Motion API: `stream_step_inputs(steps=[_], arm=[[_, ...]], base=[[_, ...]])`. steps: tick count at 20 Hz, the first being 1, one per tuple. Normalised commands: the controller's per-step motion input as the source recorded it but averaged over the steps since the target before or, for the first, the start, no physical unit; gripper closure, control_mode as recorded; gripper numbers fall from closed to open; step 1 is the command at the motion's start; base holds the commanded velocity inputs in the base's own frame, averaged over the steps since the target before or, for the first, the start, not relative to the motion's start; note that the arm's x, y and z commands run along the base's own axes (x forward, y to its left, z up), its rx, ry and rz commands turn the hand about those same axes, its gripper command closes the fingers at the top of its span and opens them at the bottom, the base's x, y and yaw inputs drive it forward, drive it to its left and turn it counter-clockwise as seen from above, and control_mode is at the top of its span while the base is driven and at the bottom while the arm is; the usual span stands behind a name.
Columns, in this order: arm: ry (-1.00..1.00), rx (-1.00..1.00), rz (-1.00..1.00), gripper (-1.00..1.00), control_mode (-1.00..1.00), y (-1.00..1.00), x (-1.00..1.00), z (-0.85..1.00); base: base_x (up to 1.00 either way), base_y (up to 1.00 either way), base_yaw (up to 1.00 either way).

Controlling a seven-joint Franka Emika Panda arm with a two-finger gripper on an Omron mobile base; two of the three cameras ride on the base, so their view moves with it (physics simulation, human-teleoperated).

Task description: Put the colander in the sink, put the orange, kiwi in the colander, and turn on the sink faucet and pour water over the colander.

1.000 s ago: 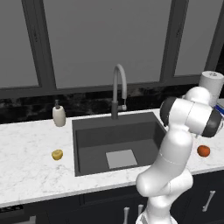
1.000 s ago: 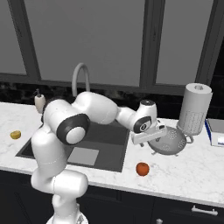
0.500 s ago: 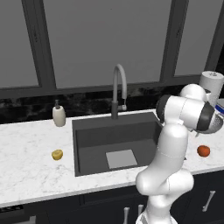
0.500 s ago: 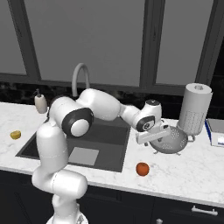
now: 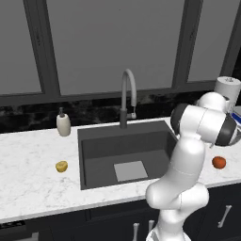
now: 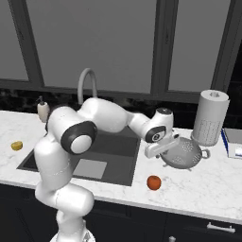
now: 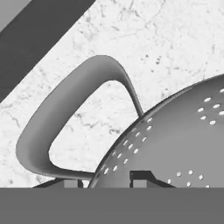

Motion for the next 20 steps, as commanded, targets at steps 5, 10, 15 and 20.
stream_step_inputs(steps=[5, 10, 15, 20], arm=[[0.0, 0.0, 0.34, 1.0, -1.0, 0.46, -0.16, 0.31], [-0.1, 0.0, 0.38, 1.0, -1.0, 0.45, -0.33, 0.45], [-0.18, 0.0, 0.48, 1.0, -1.0, 0.44, -0.49, 0.43], [-0.18, 0.0, 0.55, 1.0, -1.0, 0.24, -0.53, 0.31]], base=[[0.0, 0.0, 0.0], [0.0, 0.0, 0.0], [0.0, 0.0, 0.0], [0.0, 0.0, 0.0]])
